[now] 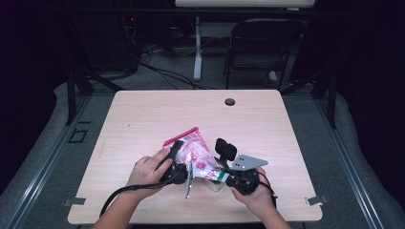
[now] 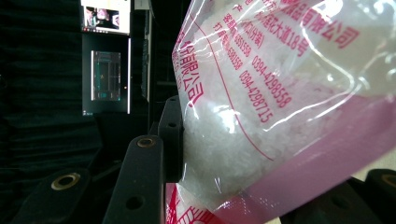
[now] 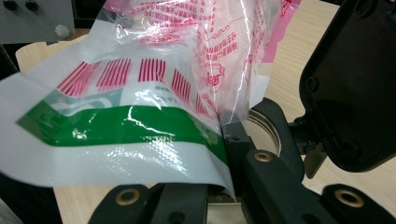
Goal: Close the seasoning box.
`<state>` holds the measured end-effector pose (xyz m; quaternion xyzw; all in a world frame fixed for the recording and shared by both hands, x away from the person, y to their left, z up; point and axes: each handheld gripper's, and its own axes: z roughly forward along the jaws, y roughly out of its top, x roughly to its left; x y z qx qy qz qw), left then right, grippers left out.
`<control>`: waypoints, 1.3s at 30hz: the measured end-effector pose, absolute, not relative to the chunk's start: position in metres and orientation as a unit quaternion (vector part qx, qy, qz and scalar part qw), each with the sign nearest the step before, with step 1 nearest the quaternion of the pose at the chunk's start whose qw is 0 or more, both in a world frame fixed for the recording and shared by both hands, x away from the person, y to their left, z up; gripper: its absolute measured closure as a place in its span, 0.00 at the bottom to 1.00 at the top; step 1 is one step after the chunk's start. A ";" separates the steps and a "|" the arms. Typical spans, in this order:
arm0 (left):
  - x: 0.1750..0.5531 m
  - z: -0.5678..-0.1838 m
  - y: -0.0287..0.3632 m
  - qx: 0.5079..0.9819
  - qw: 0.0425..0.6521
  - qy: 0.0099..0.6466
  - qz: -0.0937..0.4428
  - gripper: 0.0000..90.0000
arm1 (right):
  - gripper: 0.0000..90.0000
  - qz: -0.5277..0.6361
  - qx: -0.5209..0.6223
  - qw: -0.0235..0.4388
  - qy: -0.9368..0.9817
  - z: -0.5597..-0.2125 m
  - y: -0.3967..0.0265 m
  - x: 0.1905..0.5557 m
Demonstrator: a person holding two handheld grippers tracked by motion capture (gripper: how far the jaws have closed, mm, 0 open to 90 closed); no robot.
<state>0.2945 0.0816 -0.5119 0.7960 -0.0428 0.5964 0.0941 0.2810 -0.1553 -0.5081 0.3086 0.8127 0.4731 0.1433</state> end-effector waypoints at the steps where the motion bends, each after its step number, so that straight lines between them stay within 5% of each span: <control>1: 0.294 -0.511 0.081 0.795 0.093 -0.045 0.598 0.73 | 1.00 0.473 0.309 0.143 0.813 -0.508 -0.155 0.281; 39: 0.290 -0.506 0.077 0.777 0.075 -0.054 0.623 0.74 | 1.00 0.464 0.326 0.136 0.812 -0.517 -0.153 0.286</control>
